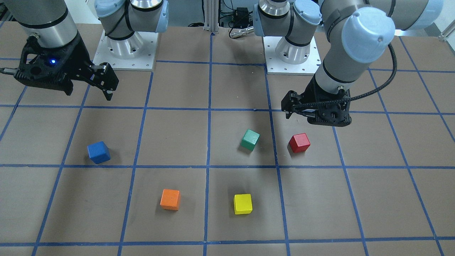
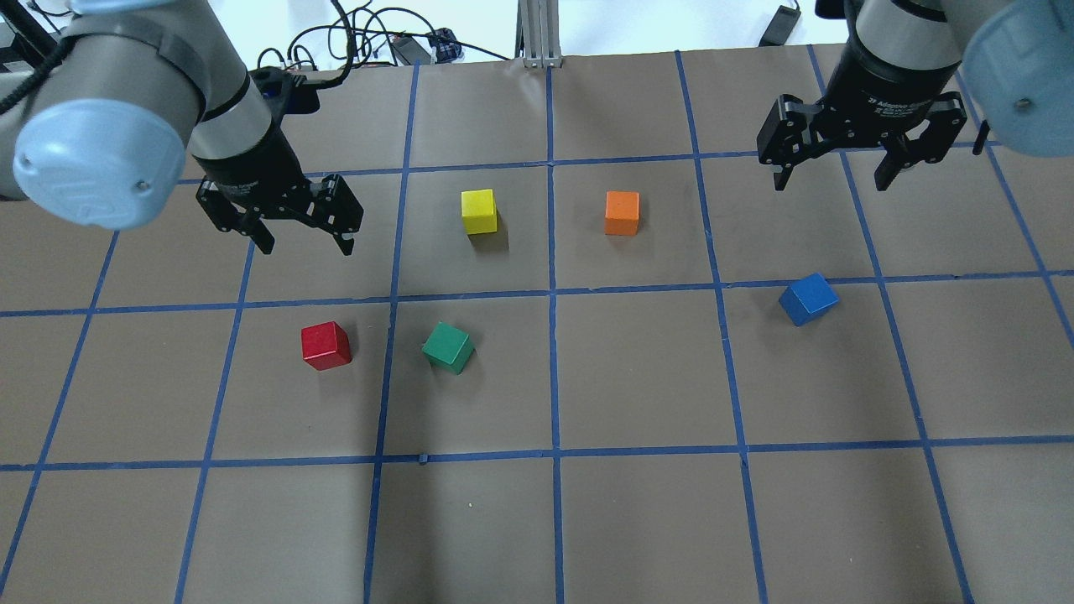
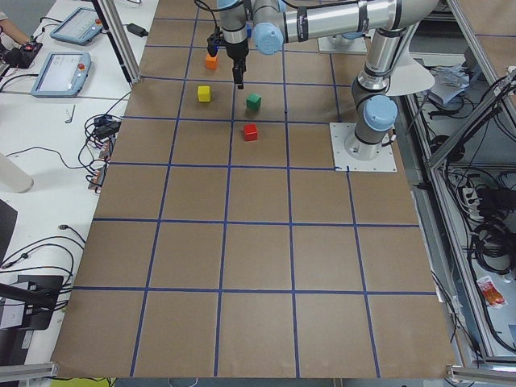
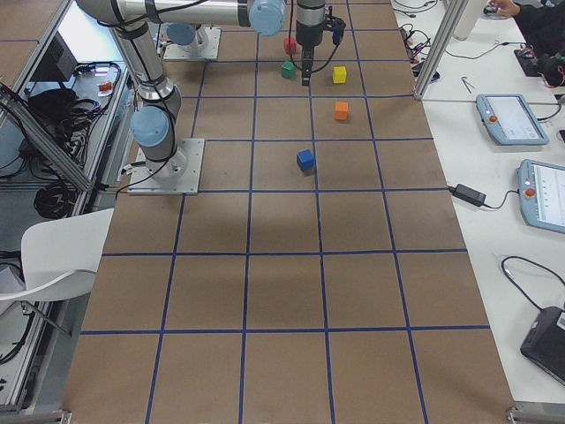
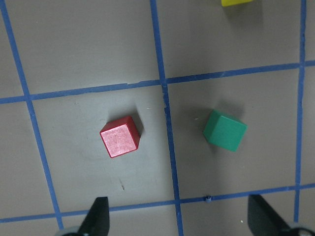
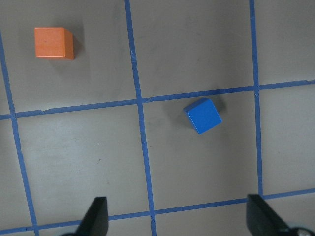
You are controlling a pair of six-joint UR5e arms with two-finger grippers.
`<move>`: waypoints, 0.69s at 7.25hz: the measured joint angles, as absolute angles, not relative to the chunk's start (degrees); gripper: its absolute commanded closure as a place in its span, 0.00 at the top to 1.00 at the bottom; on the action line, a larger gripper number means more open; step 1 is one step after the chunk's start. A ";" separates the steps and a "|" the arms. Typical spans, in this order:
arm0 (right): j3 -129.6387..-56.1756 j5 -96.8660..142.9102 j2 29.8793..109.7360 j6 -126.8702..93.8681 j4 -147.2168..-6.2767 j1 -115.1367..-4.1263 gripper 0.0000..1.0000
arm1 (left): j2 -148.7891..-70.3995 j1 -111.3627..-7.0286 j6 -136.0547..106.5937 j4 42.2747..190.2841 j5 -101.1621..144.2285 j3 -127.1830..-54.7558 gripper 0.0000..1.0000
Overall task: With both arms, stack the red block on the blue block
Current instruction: 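Lower the left gripper toward the red cube, then close the left gripper on the red cube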
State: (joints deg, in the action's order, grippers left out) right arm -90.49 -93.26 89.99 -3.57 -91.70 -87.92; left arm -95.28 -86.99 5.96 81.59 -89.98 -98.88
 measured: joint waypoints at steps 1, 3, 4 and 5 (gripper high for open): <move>-90.46 -93.26 90.17 -3.59 -91.76 -87.95 1.00 | -95.27 -86.07 5.52 76.98 -90.01 -103.49 1.00; -90.31 -93.13 90.33 -3.60 -91.78 -88.03 1.00 | -95.57 -84.79 3.65 64.10 -92.01 -113.52 1.00; -90.28 -93.00 90.38 -3.59 -91.73 -88.05 1.00 | -96.01 -83.68 3.35 58.90 -93.36 -117.48 1.00; -90.33 -92.94 90.45 -3.55 -91.65 -88.04 1.00 | -96.70 -82.62 3.21 54.51 -93.93 -120.77 1.00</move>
